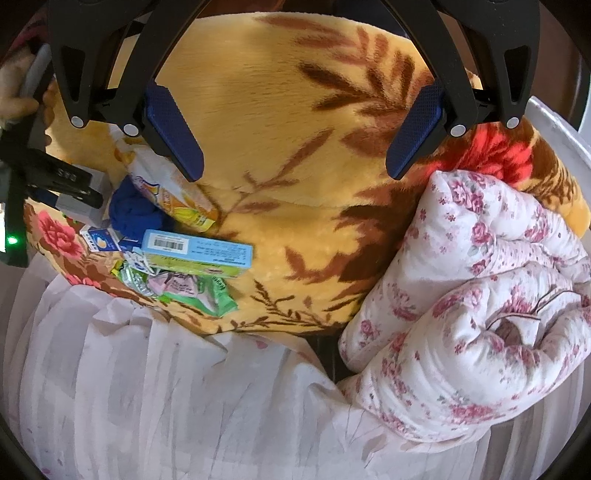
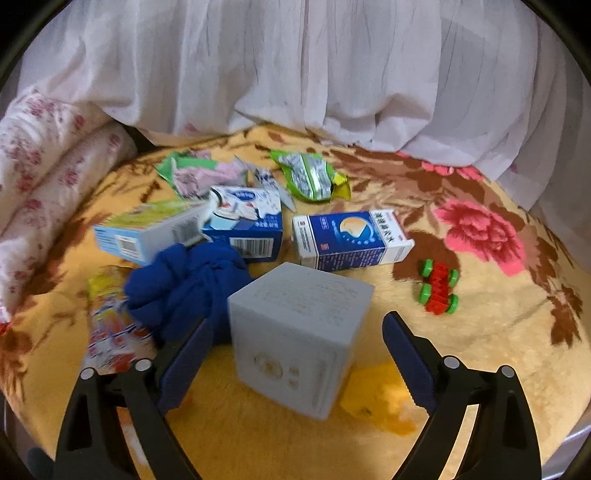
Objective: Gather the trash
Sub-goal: 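Grasp the white cube box with the right tool while the left tool grasps the orange snack wrapper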
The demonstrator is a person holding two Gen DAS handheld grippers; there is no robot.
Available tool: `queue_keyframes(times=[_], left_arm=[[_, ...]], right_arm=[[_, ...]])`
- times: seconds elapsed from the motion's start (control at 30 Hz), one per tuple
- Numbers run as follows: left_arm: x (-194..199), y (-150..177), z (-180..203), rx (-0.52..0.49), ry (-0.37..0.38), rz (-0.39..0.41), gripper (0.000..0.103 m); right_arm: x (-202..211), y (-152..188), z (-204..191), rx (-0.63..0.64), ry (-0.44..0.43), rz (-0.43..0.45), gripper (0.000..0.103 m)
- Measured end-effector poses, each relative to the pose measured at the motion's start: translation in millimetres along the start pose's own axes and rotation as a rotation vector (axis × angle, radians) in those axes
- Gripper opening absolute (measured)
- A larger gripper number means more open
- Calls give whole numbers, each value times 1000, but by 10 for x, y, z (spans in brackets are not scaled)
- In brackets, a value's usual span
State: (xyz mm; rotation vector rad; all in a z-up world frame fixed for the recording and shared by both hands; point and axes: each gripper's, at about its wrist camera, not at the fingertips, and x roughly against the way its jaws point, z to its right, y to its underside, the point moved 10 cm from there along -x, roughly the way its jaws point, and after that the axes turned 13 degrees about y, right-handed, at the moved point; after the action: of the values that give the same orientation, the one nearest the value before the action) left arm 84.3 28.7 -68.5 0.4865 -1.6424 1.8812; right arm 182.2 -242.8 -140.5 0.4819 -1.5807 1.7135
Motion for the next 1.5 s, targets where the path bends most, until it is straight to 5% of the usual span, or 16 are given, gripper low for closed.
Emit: queue_keyframes(times=[0.07,0.3,0.77,1.17,1.5], left_arm=[[-17,8,-26,5,0,-4,96],[-30,26,-46,12,4,-7,96],[55,6,349,-21,67,-10,96],[-603,207,985,13,260,-178,96],[-1313,279,1066,-1,226,-277,91]], right_arm=[[-80,-3,-5,3,11,-20,72],[56,-83,103,-37,-35,-1,68],[897,-277,518,-83,-110,144,67],[1322,-163,853,-95,-124,212,67],[1279,-77,942,-104,-138,201,67]])
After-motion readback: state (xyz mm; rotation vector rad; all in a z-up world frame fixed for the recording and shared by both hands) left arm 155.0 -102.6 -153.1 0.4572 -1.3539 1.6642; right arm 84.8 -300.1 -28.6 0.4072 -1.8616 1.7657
